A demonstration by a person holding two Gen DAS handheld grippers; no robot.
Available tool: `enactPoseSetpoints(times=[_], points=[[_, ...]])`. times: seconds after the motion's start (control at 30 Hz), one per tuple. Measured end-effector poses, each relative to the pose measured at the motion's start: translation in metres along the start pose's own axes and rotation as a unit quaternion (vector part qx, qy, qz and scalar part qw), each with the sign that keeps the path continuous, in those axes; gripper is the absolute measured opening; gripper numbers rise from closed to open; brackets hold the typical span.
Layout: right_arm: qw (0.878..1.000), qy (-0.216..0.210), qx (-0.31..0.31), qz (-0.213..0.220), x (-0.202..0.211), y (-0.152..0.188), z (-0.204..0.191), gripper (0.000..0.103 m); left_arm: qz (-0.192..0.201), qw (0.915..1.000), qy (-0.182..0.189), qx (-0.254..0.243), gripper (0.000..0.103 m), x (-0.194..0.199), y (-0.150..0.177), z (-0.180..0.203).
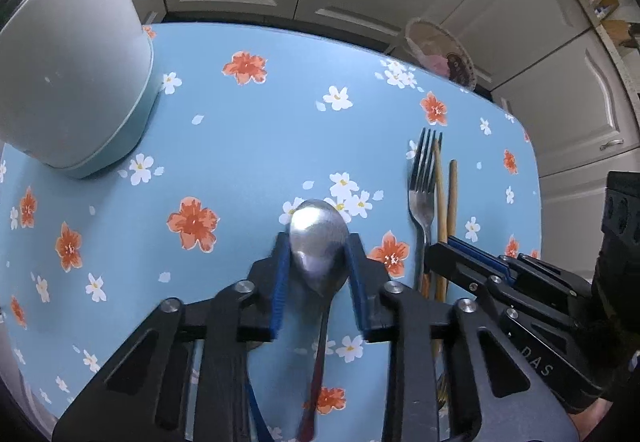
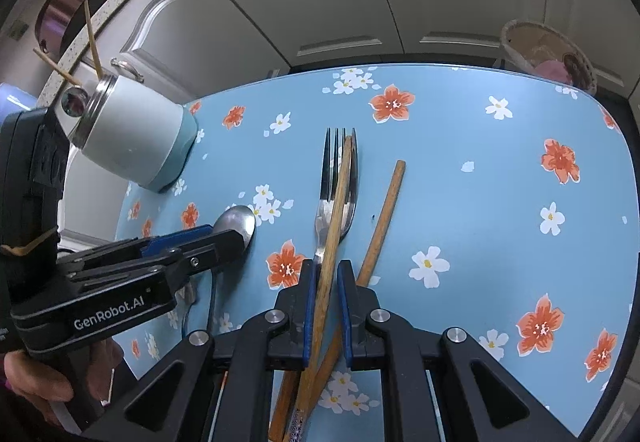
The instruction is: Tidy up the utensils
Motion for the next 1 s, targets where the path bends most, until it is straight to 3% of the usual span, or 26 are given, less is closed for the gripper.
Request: enactPoseSetpoints(times=[0.1,0.23,0.27,0.33,0.37,0.4,0.57,1.0], points=[[1.0,-0.002,0.003,0.003,0.002,0.002,0.001,0.009,0.004,1.0,0.003,0.001,0.017,0.005,-0.001,-0.002],[1.0,0.0,0.01,0.0,0.003,0.004,-0.001,0.009,-0.008,0.9999,0.001,-0.009,0.016,0.005,-0.001,-0.001],[1.0,-0.001,0.01,-0.001,0.003,0.004,-0.001,0.009,-0.012,0.9999,0.0,-0.006,0.02,0.005,-0.001,-0.002],[1.0,0.0,0.007,-0.001,0.002,0.003,-0.001,0.009,-0.021,0.9998,0.003,-0.001,0.039,0.003,0.0,0.0],[1.0,0.0,0.007,-0.001,0.002,0.003,-0.002,0.009,-0.019,0.9998,0.0,0.0,0.055,0.004,0.0,0.0],[1.0,-0.001,0.006,-0.001,0.002,0.003,-0.002,0.009,-0.014,0.9999,0.0,0.002,0.061,0.005,0.001,0.0],[1.0,-0.007,0.004,0.001,0.002,0.004,0.001,0.009,-0.023,0.9997,-0.007,-0.002,0.061,0.0,0.005,0.005],[1.0,-0.01,0.01,0.016,0.01,0.009,0.001,0.008,0.008,0.9976,-0.06,-0.034,0.06,-0.003,0.01,0.012]])
Point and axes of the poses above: each gripper's, at about its wrist camera, not at the fingertips, and x roughly against the way its jaws point, z to its right, y to its underside, the point moved 3 cm from there along -x, roughly the way its jaws point, and after that the axes turned 7 degrees about z, right-handed, at the moved point
